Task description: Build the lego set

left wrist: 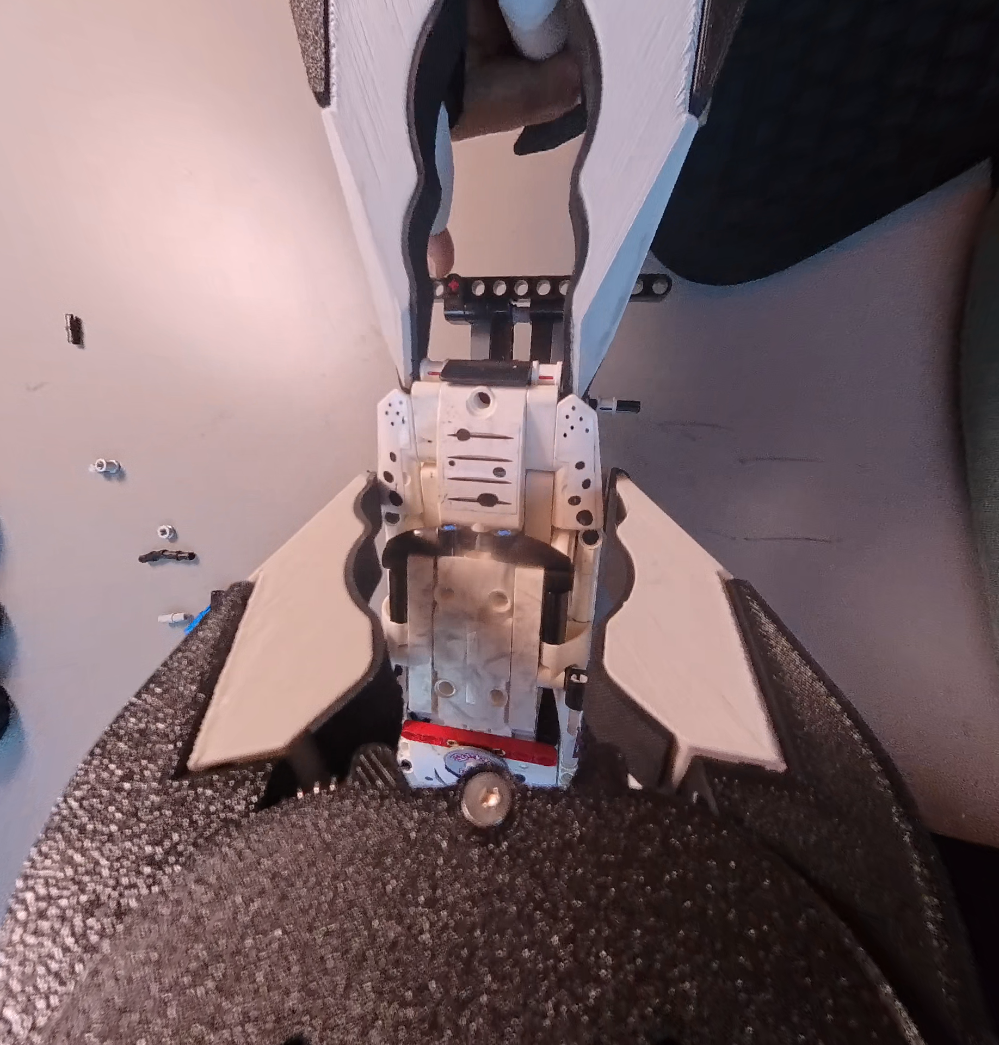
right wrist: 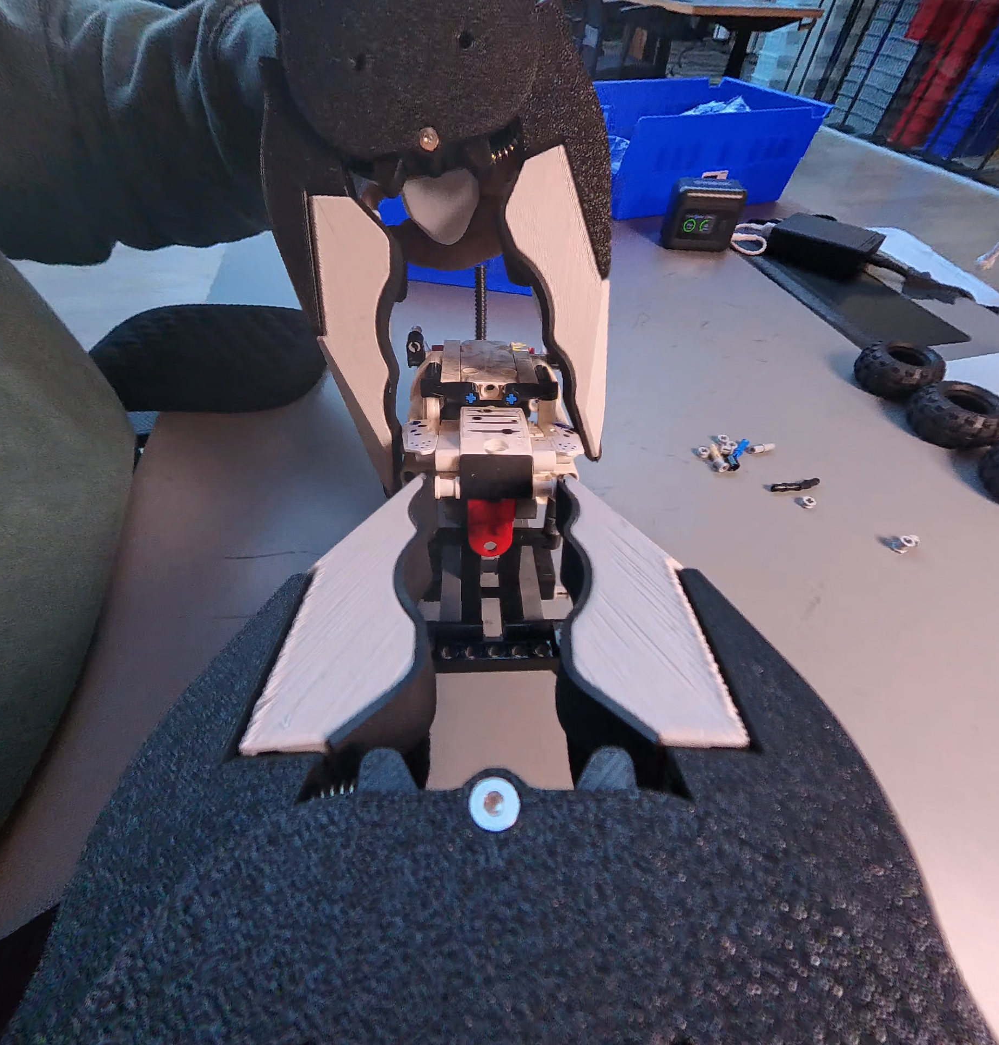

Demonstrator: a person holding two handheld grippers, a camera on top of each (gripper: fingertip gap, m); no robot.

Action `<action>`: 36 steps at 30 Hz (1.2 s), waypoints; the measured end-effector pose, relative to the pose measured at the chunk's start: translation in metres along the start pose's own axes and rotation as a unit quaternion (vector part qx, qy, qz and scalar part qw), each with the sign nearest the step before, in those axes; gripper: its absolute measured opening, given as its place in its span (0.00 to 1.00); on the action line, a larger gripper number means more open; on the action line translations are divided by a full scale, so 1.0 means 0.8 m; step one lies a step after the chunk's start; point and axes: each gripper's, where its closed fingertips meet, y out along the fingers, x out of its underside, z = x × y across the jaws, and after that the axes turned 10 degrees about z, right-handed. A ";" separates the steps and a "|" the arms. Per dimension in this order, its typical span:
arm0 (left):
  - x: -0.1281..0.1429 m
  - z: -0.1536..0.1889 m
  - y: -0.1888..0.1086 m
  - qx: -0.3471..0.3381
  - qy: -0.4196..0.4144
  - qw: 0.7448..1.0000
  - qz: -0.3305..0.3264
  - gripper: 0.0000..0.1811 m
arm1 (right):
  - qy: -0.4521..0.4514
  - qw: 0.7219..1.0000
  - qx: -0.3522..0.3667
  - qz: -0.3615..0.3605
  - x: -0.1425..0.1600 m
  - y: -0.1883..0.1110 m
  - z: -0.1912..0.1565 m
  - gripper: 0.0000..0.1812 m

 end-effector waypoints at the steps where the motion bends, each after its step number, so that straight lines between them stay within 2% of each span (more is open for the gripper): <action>1: 0.000 -0.001 0.001 -0.002 -0.002 1.000 -0.004 0.42 | 0.010 1.000 -0.002 0.002 0.000 -0.001 0.001 0.22; 7: 0.001 0.000 0.005 0.018 0.002 0.999 -0.030 0.42 | -0.005 1.000 -0.018 0.001 0.002 -0.005 0.002 0.22; 11: -0.021 0.007 0.004 0.077 -0.025 0.997 0.004 0.41 | -0.013 0.999 -0.029 -0.021 0.018 -0.005 0.002 0.21; 14: 0.000 0.005 0.017 0.090 -0.005 0.994 -0.063 0.44 | -0.011 0.998 -0.035 -0.042 0.034 0.000 0.002 0.21; 15: 0.004 0.008 0.021 0.099 -0.001 0.992 -0.077 0.42 | -0.015 0.998 -0.034 -0.053 0.041 0.002 0.003 0.22; 28: 0.009 0.000 0.027 0.076 0.002 0.992 -0.103 0.39 | 0.010 0.999 -0.036 -0.033 0.042 0.005 0.006 0.21; 36: 0.007 0.001 0.027 0.074 -0.004 0.994 -0.085 0.39 | 0.004 0.999 -0.034 -0.018 0.041 0.001 0.007 0.21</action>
